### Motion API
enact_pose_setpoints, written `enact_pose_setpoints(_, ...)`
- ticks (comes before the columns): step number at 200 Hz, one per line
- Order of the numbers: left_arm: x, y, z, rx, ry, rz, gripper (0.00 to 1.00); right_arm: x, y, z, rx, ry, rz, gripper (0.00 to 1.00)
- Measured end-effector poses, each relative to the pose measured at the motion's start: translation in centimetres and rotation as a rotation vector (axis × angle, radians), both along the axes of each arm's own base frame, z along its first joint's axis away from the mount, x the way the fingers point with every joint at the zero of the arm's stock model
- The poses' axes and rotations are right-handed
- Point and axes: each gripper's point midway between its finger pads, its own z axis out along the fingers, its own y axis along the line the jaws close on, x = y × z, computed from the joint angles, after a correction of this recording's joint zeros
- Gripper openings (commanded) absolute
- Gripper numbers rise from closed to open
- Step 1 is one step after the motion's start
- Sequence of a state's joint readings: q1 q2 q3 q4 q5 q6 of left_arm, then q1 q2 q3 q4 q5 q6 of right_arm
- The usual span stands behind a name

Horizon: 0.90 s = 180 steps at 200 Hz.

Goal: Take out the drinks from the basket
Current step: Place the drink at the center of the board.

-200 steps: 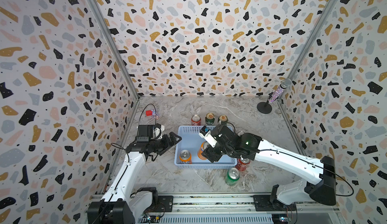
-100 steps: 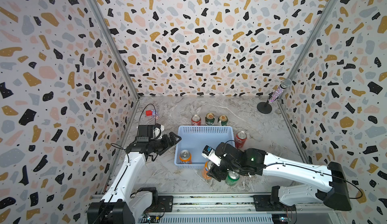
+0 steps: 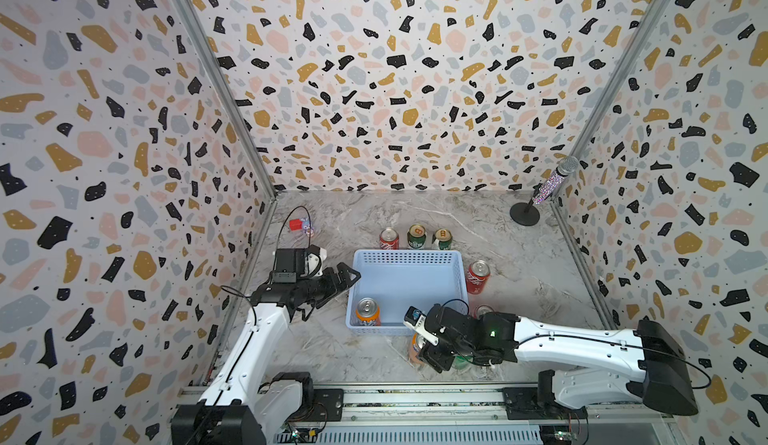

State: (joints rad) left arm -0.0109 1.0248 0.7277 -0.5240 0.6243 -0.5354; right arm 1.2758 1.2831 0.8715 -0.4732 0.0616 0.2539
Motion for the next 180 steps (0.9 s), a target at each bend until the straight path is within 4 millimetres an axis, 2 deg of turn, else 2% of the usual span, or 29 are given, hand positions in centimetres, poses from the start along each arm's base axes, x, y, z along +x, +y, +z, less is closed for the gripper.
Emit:
enact_pose_setpoints(68,0.0,0.0,0.0,0.002,0.0,-0.001,1.0,0.4,0.3,-1.9,-0.043,-0.016,-0.019,0.46)
enact_pose_setpoints(114,0.0,0.0,0.0,0.001,0.001,-0.001,1.0,0.5,0.6,-2.0,-0.039,-0.02,-0.019,0.63)
enact_pose_setpoints(180,0.0,0.0,0.0,0.001,0.0,-0.002,1.0,0.7,1.0,-2.0,-0.041,-0.022,-0.02,0.78)
